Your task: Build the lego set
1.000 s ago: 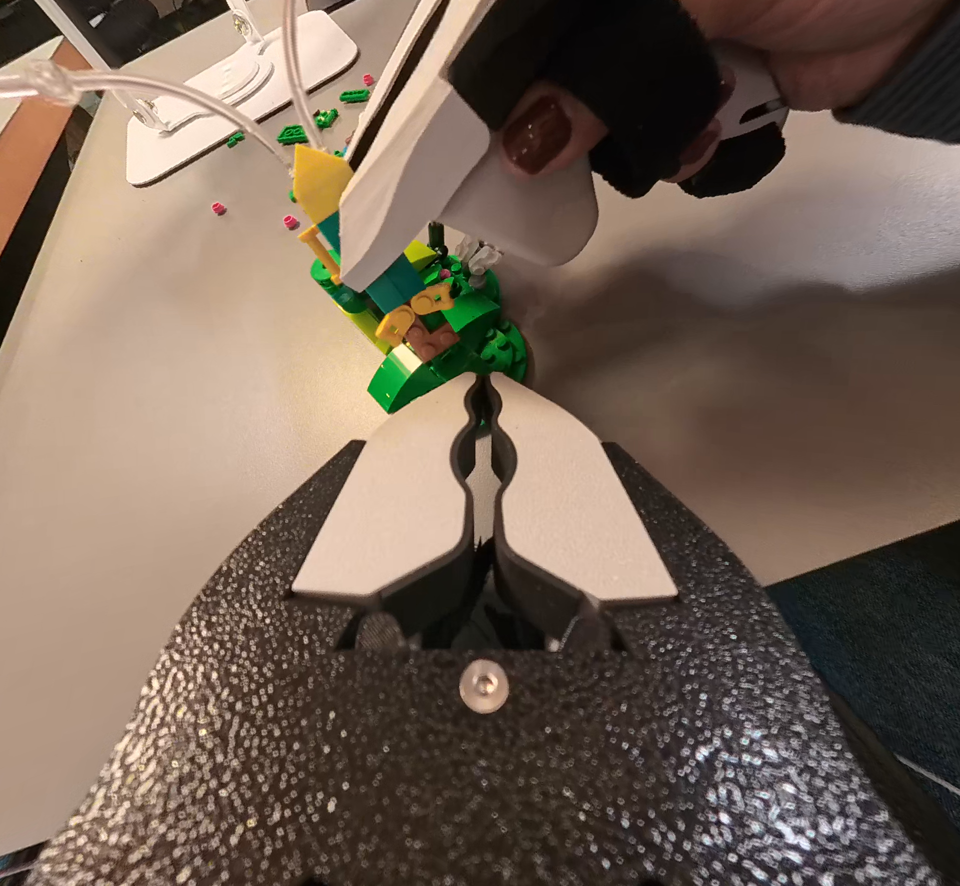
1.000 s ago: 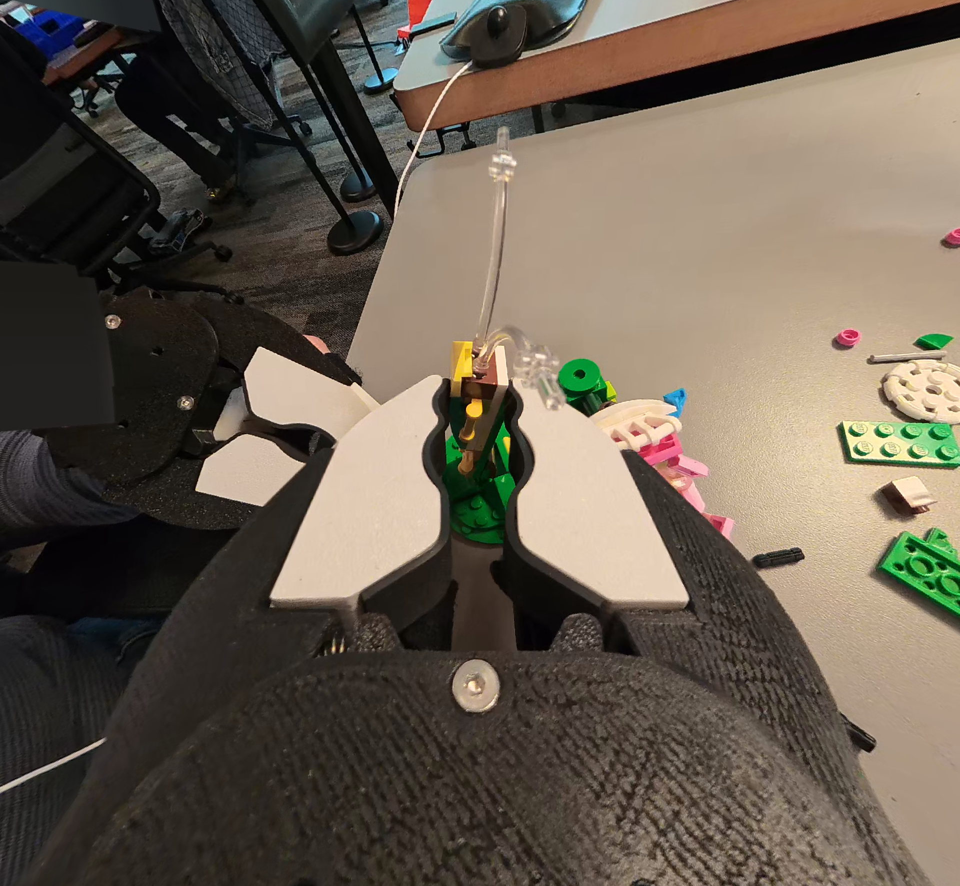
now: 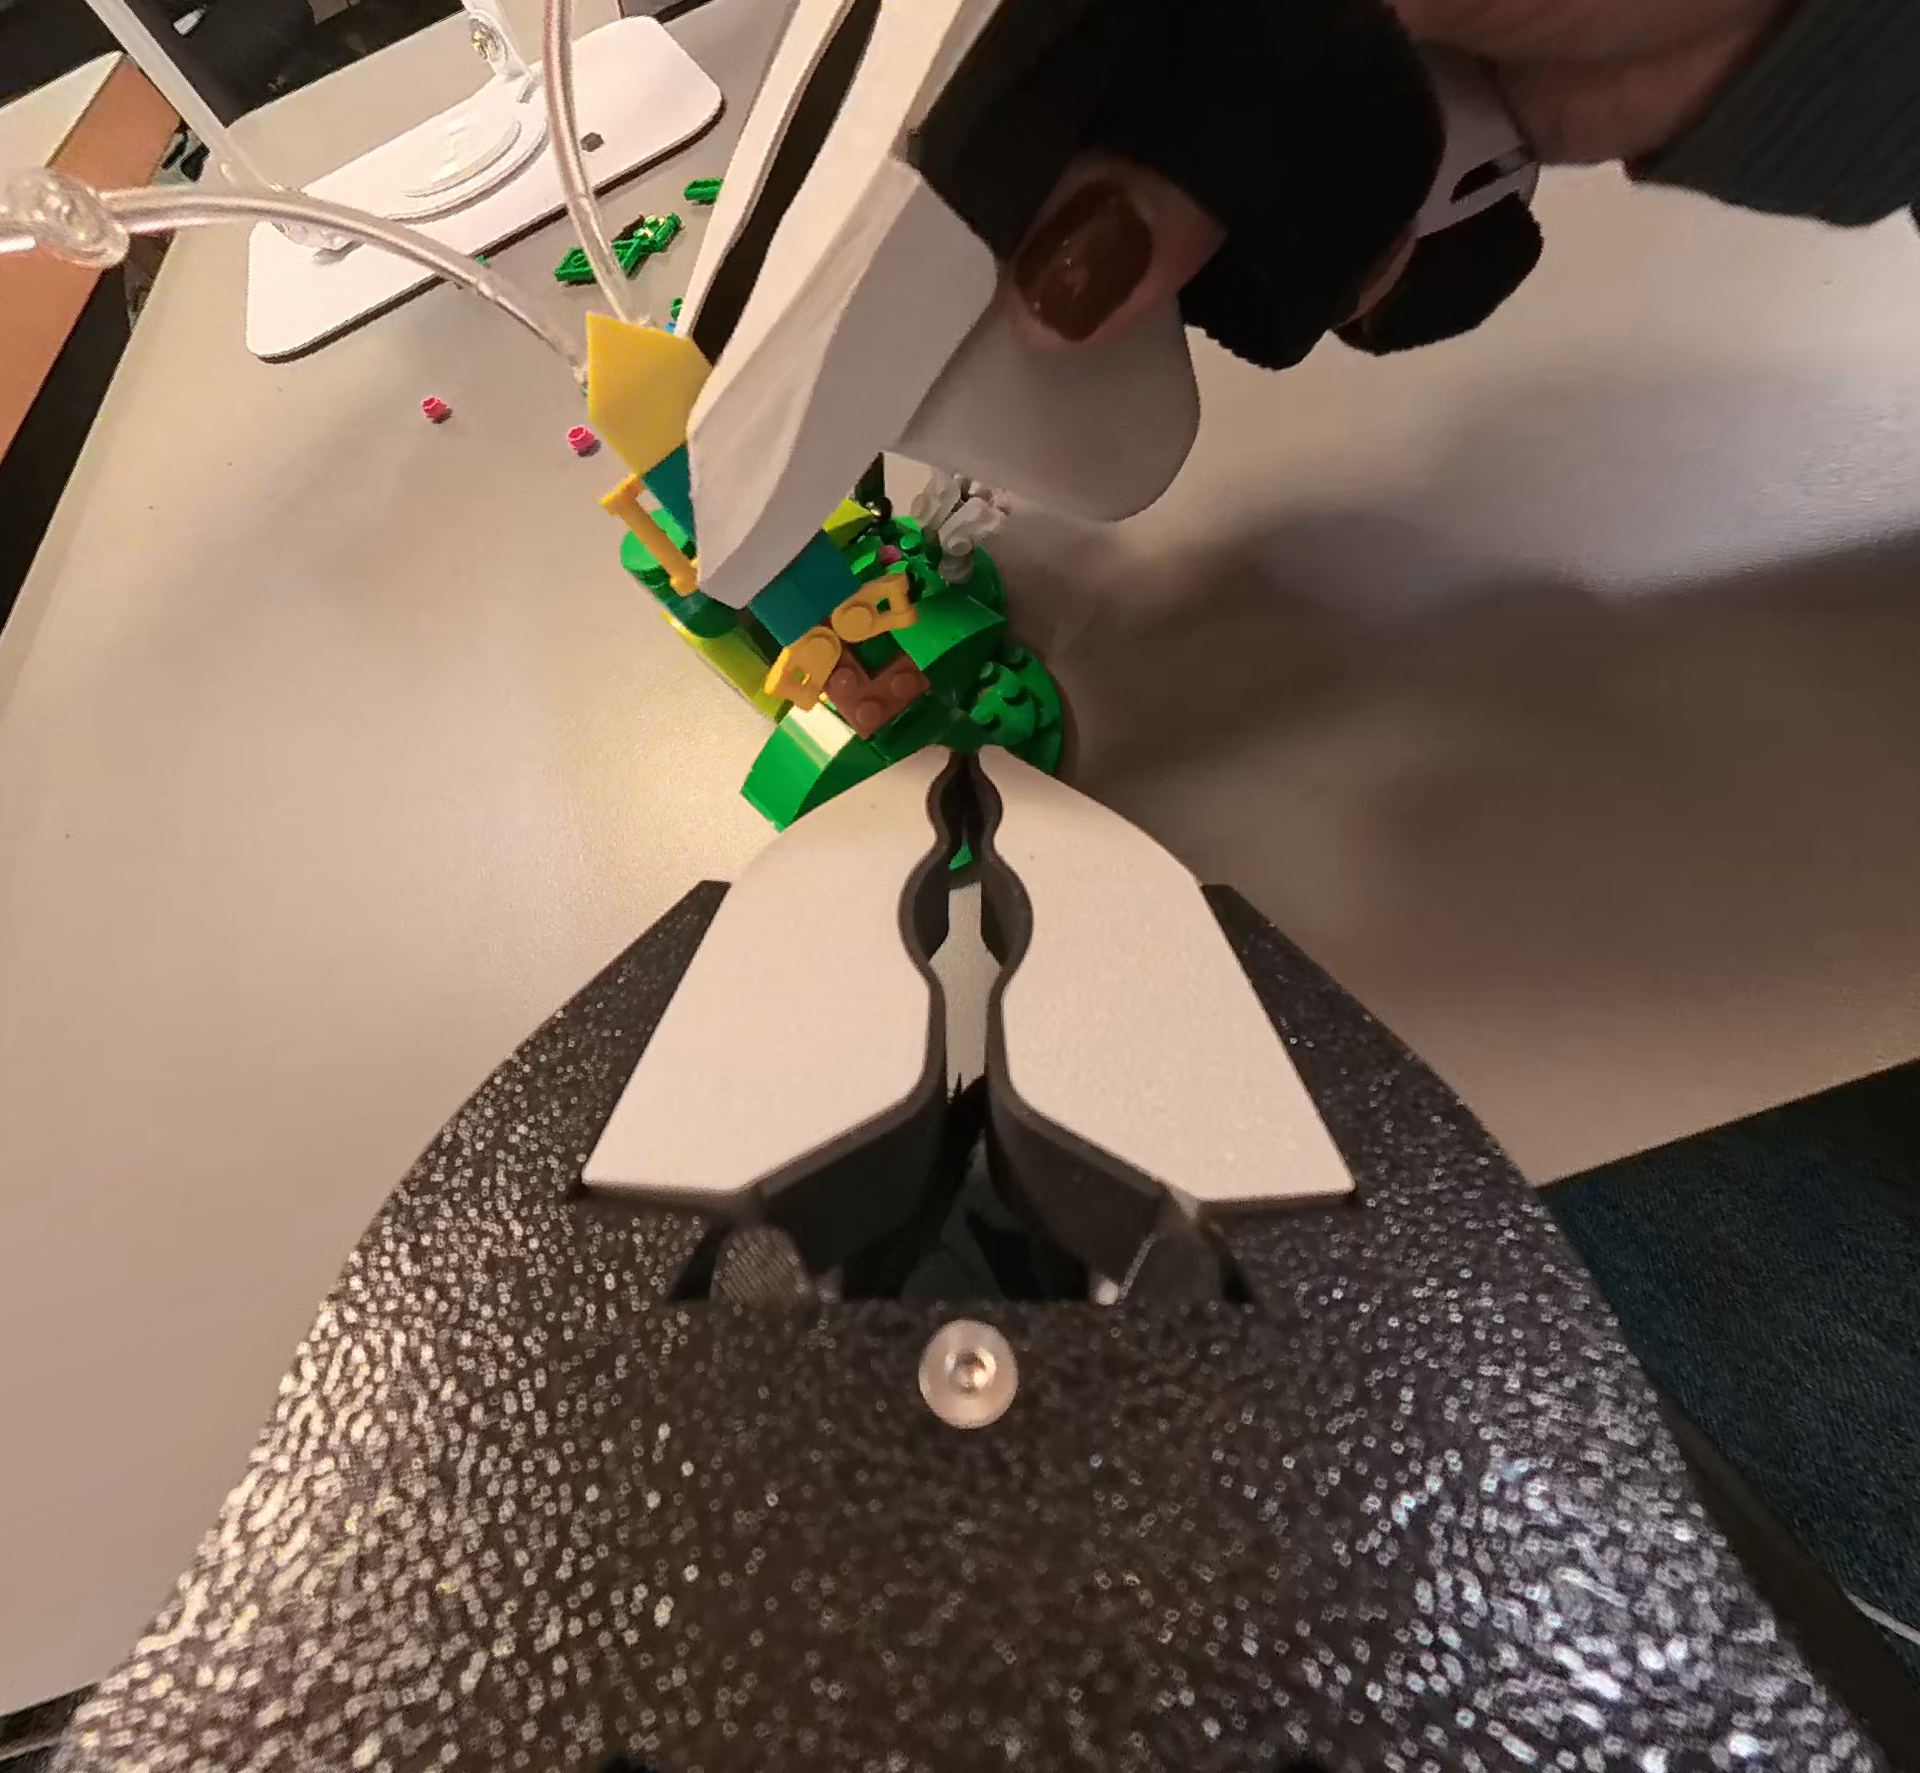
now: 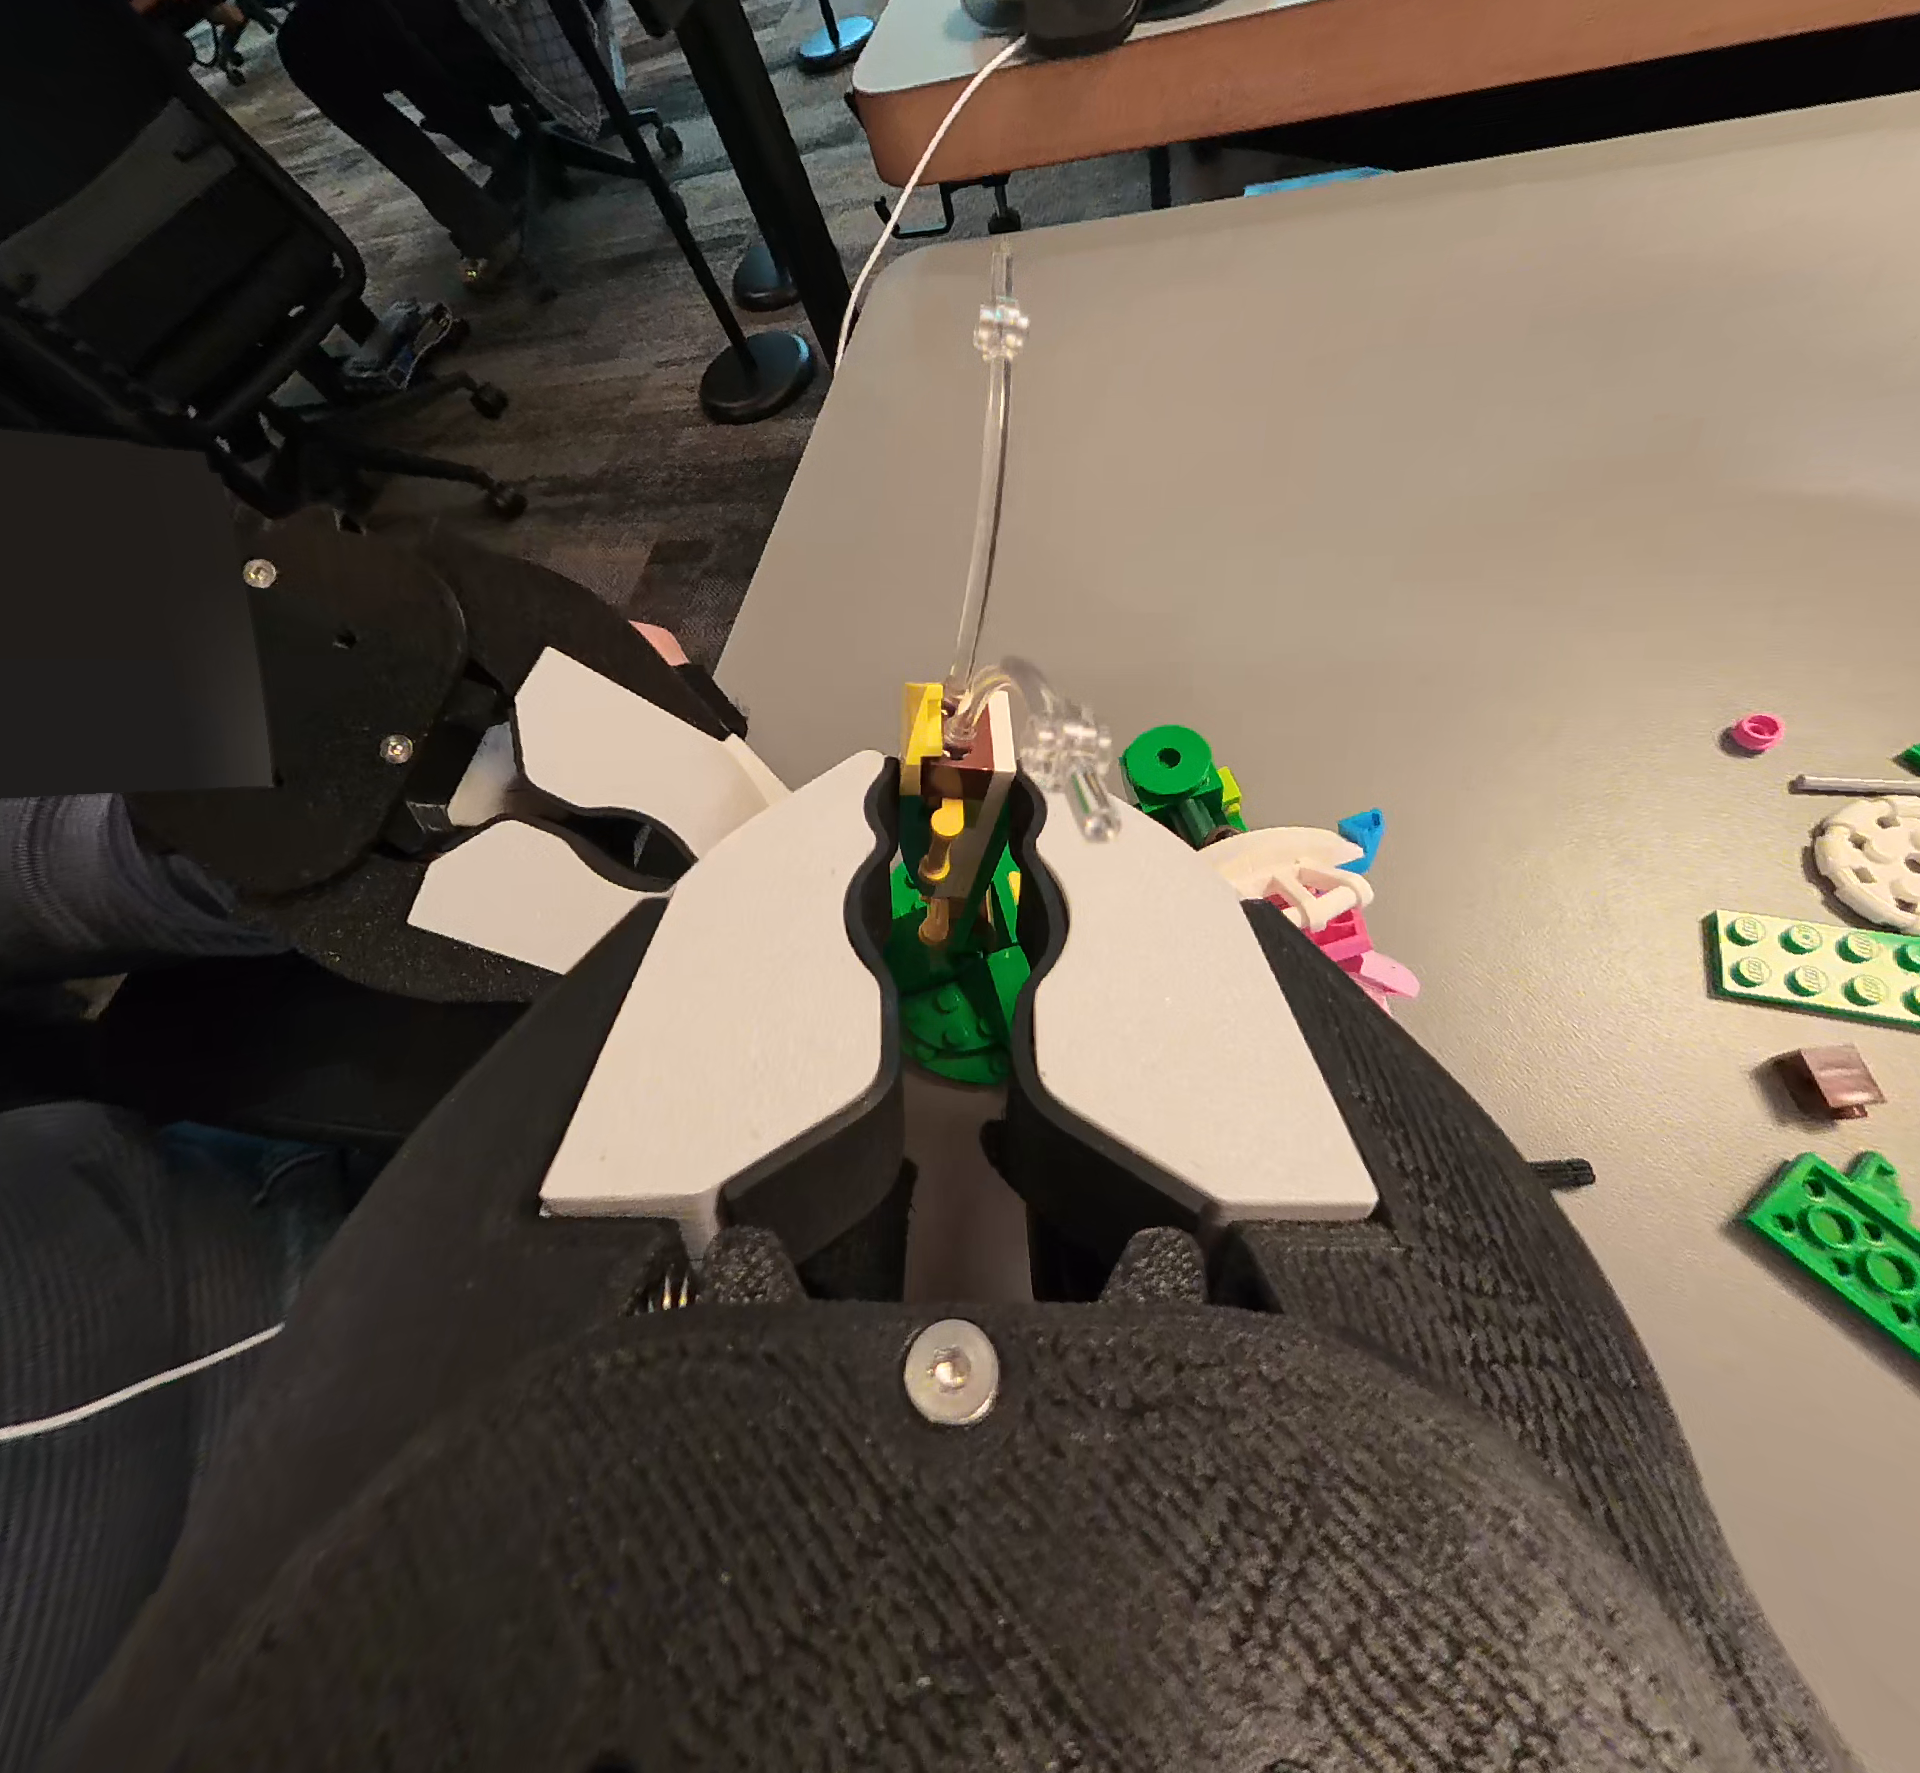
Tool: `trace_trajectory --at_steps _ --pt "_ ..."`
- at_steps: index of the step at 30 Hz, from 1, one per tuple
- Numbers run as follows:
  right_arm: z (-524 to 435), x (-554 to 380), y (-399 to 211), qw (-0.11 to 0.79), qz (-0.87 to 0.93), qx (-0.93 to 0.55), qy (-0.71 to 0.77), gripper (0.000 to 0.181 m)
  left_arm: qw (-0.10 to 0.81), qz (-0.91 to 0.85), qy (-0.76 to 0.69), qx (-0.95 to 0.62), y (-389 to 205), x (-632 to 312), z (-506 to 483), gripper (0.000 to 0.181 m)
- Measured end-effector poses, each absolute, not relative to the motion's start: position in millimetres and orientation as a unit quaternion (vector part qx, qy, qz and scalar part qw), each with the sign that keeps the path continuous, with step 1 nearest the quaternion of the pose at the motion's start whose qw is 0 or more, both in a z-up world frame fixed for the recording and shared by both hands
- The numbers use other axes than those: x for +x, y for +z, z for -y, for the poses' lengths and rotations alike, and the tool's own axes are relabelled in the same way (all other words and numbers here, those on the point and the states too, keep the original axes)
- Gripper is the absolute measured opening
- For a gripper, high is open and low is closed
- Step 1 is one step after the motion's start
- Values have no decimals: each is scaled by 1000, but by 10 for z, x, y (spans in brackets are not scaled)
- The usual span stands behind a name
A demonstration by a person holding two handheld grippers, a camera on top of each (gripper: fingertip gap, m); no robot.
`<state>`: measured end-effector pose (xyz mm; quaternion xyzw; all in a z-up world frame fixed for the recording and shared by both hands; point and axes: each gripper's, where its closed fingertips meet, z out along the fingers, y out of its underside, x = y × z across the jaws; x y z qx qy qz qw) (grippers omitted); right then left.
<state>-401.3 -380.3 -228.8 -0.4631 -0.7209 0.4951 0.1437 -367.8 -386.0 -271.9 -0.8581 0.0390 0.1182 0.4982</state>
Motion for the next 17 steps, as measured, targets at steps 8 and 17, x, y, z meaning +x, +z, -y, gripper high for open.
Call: trace_trajectory --at_steps 8,17 --pt "3823 -3985 -2289 158 735 -441 489 19 498 -36 118 -858 -2720 -3688 3848 0" --pt "3826 -3972 -2287 170 739 -425 495 19 498 -26 101 -861 -2726 -3695 3846 0"
